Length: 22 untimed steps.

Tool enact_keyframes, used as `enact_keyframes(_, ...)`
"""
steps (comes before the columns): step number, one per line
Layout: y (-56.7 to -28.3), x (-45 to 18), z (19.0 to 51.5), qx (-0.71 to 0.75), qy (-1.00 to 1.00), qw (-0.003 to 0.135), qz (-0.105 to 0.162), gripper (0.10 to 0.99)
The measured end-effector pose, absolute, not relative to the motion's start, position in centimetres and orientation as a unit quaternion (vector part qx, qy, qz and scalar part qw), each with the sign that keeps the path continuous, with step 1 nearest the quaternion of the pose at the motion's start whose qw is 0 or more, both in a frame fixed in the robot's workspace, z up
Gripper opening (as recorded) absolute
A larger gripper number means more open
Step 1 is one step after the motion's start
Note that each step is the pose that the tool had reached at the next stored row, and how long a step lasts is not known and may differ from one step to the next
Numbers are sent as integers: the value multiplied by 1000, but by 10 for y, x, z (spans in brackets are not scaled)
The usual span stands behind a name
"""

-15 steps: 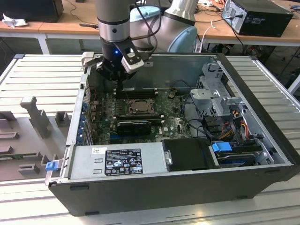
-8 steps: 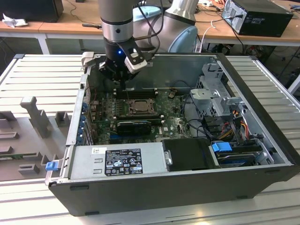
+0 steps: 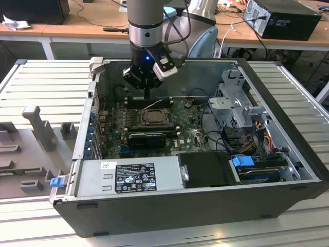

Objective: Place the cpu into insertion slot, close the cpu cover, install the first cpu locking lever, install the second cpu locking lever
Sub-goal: 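Install the first cpu locking lever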

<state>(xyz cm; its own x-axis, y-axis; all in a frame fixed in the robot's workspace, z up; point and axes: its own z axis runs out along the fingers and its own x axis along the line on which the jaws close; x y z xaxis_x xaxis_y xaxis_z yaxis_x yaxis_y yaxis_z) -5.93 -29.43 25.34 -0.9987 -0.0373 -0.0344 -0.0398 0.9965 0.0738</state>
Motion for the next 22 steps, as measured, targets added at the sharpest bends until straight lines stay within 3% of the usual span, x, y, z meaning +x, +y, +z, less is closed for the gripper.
enact_keyframes(3, -295, -47, 251, -19, 998, 15, 61, 106)
enact_keyframes(22, -291, -37, 231, -28, 998, 14, 61, 106)
